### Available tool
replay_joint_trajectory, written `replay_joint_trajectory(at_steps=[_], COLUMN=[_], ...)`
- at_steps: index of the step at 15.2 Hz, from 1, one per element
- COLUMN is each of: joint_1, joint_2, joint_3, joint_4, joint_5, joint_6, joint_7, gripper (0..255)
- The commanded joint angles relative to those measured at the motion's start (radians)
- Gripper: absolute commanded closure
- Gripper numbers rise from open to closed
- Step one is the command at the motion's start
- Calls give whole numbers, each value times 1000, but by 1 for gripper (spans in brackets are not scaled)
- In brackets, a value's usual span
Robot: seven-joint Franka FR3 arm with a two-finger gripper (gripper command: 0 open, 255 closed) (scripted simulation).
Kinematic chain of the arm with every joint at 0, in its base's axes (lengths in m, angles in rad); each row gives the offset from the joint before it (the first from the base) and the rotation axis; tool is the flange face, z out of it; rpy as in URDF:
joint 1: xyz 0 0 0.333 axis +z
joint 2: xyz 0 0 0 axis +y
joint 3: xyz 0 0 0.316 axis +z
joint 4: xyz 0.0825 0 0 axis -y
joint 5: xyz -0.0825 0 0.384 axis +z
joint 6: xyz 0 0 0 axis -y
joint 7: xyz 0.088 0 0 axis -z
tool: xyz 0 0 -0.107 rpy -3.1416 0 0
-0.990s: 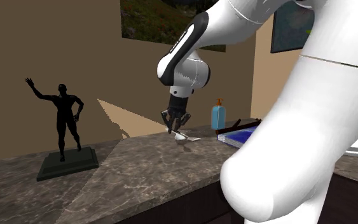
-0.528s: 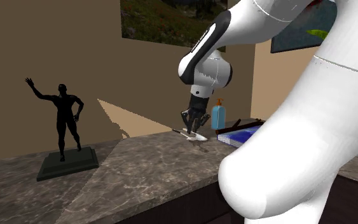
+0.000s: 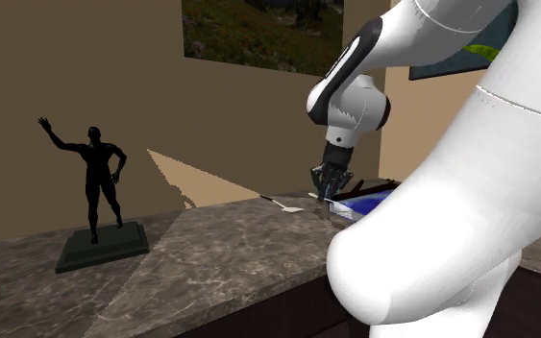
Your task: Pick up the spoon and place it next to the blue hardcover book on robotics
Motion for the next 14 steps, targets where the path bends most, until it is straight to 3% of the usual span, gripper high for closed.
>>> replay_joint_trajectory(at_steps=[1, 4, 14], joint_1=[-23, -51, -28], joint_2=[-3, 14, 87], joint_3=[-47, -127, -172], joint_4=[9, 43, -38], joint_5=[-13, -27, 3], joint_6=[-15, -41, 109], joint_7=[-60, -159, -208], gripper=[255, 255, 255])
